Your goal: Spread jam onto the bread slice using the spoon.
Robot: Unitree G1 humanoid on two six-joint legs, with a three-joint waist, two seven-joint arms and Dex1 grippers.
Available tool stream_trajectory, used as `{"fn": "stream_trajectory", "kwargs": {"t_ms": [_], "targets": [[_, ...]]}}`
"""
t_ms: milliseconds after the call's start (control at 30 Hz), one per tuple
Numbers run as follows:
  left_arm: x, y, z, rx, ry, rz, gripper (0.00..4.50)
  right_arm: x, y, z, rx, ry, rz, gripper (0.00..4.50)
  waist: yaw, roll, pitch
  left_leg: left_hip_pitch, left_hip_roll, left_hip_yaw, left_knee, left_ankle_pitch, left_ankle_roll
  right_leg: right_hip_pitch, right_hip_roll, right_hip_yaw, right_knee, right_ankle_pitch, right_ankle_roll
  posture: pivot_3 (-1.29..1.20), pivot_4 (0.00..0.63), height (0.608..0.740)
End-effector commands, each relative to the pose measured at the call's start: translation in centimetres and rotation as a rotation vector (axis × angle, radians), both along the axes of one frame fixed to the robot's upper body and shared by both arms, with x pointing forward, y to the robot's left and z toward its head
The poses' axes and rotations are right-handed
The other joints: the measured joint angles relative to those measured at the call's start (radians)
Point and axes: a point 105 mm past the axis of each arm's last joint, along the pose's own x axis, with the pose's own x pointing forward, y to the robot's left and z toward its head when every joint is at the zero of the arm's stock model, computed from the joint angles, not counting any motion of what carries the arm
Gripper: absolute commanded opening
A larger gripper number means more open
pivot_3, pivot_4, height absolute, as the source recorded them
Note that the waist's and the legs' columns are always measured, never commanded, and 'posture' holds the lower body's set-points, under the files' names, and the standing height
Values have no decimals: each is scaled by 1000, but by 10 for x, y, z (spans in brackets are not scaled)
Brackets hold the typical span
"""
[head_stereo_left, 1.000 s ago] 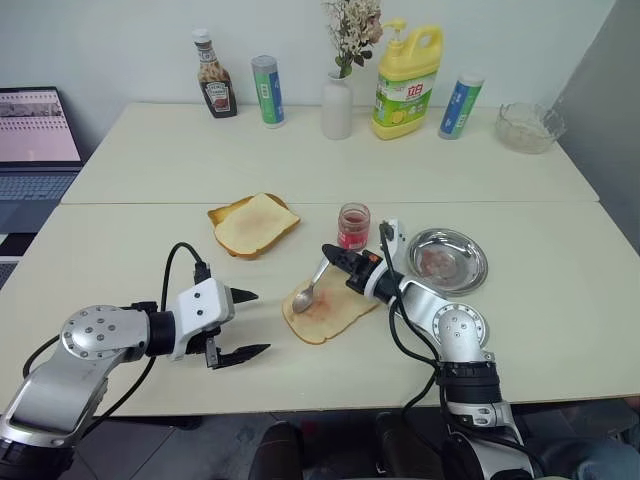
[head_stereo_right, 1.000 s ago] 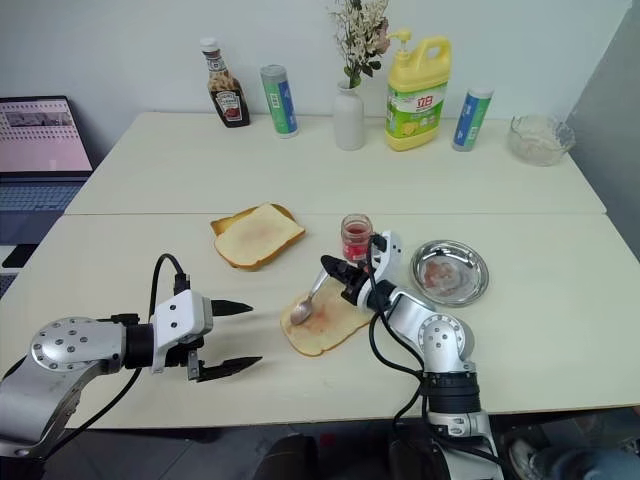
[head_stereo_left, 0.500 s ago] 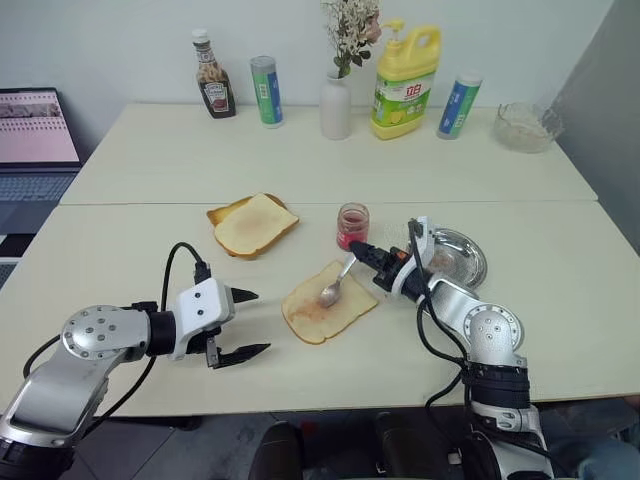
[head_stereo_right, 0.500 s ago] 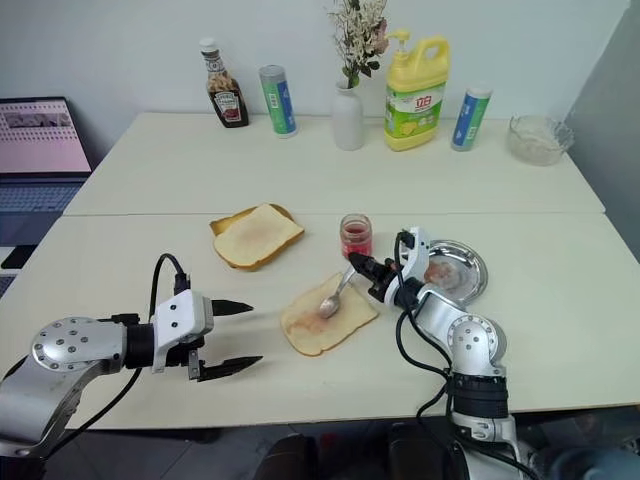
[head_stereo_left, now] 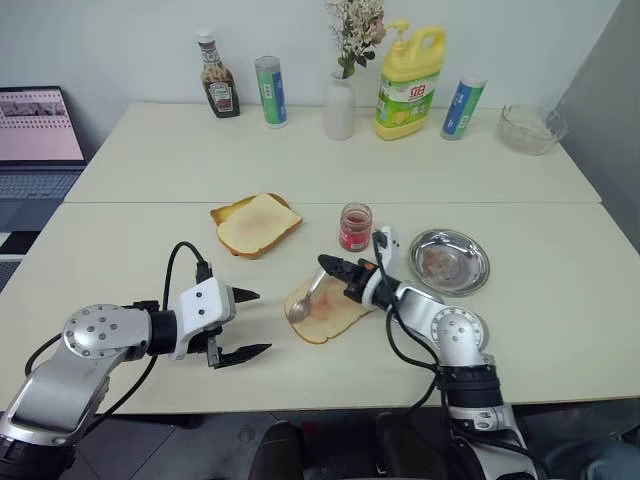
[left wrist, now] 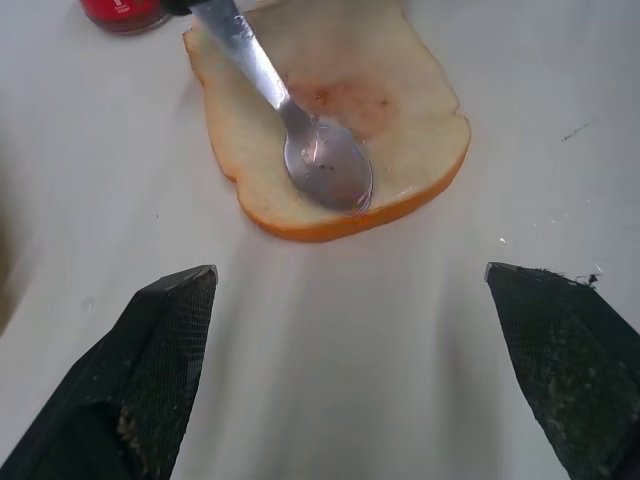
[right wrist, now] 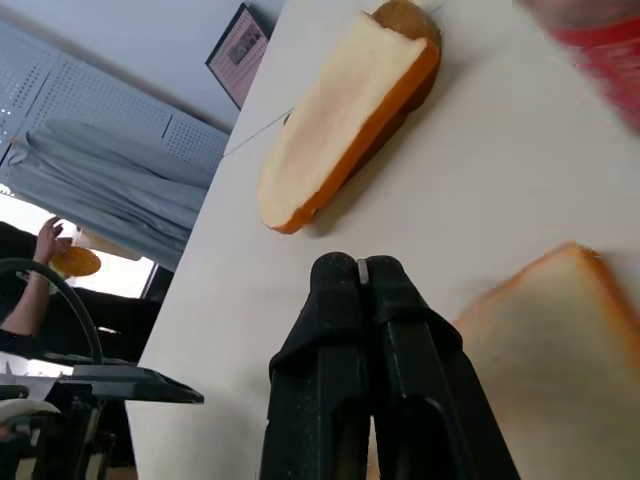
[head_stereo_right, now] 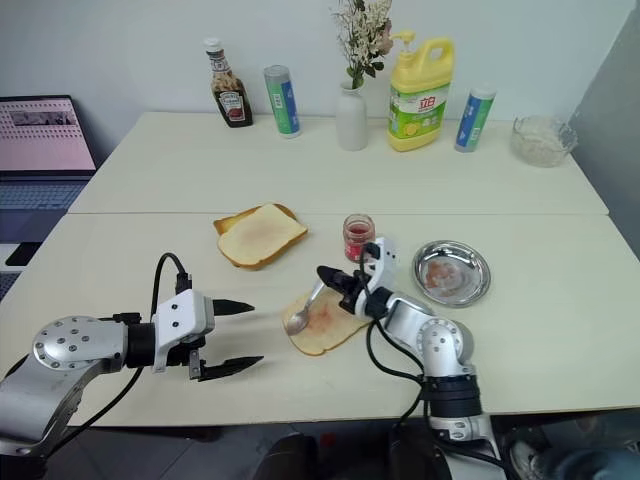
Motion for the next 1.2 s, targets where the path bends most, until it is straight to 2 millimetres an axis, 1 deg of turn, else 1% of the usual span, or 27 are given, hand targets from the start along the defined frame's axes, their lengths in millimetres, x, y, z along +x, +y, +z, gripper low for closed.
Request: {"fn": "stream_trajectory", "kwargs": {"t_ms": [33, 67, 133, 267, 333, 400, 467, 567, 700, 733, 767, 833, 867, 900, 1000, 1033, 1067, 1133, 1200], "targets": [[0, -3, 7, 1, -35, -18, 4500, 2, -28, 6, -19, -20, -60, 36, -1, 0, 0, 0, 0, 0, 0, 0, 0, 0, 0, 0, 0, 0, 0, 0, 150, 740], [1, -4, 7, 0, -35, -19, 4500, 2, -35, 7, -25, -19, -73, 36, 0, 0, 0, 0, 0, 0, 0, 0, 0, 0, 0, 0, 0, 0, 0, 0, 150, 740], [1, -4, 7, -2, -35, -22, 4500, 1, -43, 7, -31, -15, -88, 36, 0, 0, 0, 0, 0, 0, 0, 0, 0, 0, 0, 0, 0, 0, 0, 0, 150, 740], [3, -5, 7, -3, -37, -25, 4500, 1, -46, 12, -9, -7, -106, 36, -3, 0, 0, 0, 0, 0, 0, 0, 0, 0, 1, 0, 0, 0, 0, 0, 150, 740], [4, -5, 8, -4, -39, -26, 4500, 2, -45, 23, 45, -16, -119, 36, -3, 0, 0, 0, 0, 0, 0, 0, 0, 0, 1, 0, 0, 0, 0, 0, 150, 740], [4, -4, 9, -5, -41, -25, 4500, 4, -46, 42, 119, -40, -138, 36, -3, 0, 0, 0, 0, 0, 0, 0, 0, 0, 1, 0, 0, 0, 0, 0, 150, 740], [5, -4, 10, -9, -42, -22, 4500, 4, -49, 54, 161, -60, -147, 36, -4, 0, 0, 0, 0, 0, 0, 0, 0, 0, 1, 0, 0, 0, 0, 0, 150, 740], [5, -5, 12, -19, -45, -21, 4500, 2, -56, 57, 172, -66, -154, 36, -3, 0, 0, 0, 0, 0, 0, 0, 0, 0, 1, 0, 0, 0, 0, 0, 150, 740], [5, -10, 18, -1, -69, -59, 4500, -1, -71, 64, 181, -97, -173, 36, -3, 0, 0, 0, 0, 0, 0, 0, 0, 0, 1, 0, 0, 0, 0, 0, 150, 740], [5, -14, 22, -8, -80, -73, 4500, -1, -79, 68, 189, -113, -192, 36, -3, 0, 0, 0, 0, 0, 0, 0, 0, 0, 1, 0, 0, 0, 0, 0, 150, 740], [6, -21, 28, -24, -95, -94, 4500, 0, -91, 72, 185, -138, -233, 36, -2, 0, 0, 0, 0, 0, 0, 0, 0, 0, 1, 0, 0, 0, 0, 0, 150, 740], [5, -37, 41, -58, -114, -144, 4500, 0, -122, 78, 167, -181, -336, 36, 3, 0, 0, -1, 0, 0, 0, 0, 0, 0, 1, 0, 0, 0, 0, 0, 150, 740], [5, -41, 45, -67, -116, -158, 4500, -1, -131, 78, 159, -191, -366, 36, 7, 0, 0, -1, 0, 0, 0, 0, 0, 0, 1, 0, 0, 0, 0, 0, 150, 740], [4, -43, 47, -71, -115, -165, 4500, -1, -135, 78, 156, -195, -380, 36, 8, 0, 0, -1, -1, 0, 0, 0, 0, 1, 0, 0, -1, 0, 1, 0, 150, 740], [-2, -54, 51, -47, -82, -236, 4500, -7, -176, 65, 106, -193, -524, 36, 5, 0, 0, 0, -1, 0, 0, 0, 0, 1, 0, 1, -1, 0, 1, 0, 150, 740], [-4, -56, 51, -35, -75, -255, 4500, -9, -186, 63, 97, -195, -564, 36, 4, 0, 0, 0, 0, 0, 0, 0, 0, 1, 1, 1, -1, 0, 1, 0, 150, 740], [-4, -59, 53, -30, -73, -269, 4500, -9, -195, 62, 95, -199, -599, 36, 3, 1, 0, 0, 0, 0, -1, 0, 0, 1, 1, 0, -1, 0, 1, 0, 150, 740], [-3, -64, 56, -30, -77, -288, 4500, -10, -205, 61, 87, -205, -638, 36, -3, 1, 1, 0, 0, 0, 0, 0, 0, 1, 1, 1, 0, 0, 1, 0, 150, 740], [0, -69, 60, -31, -85, -299, 4500, -9, -212, 59, 67, -209, -660, 36, -7, 1, 1, 1, 0, 1, 0, 0, 0, 1, 2, 2, 1, -1, 2, 0, 150, 740]]}}
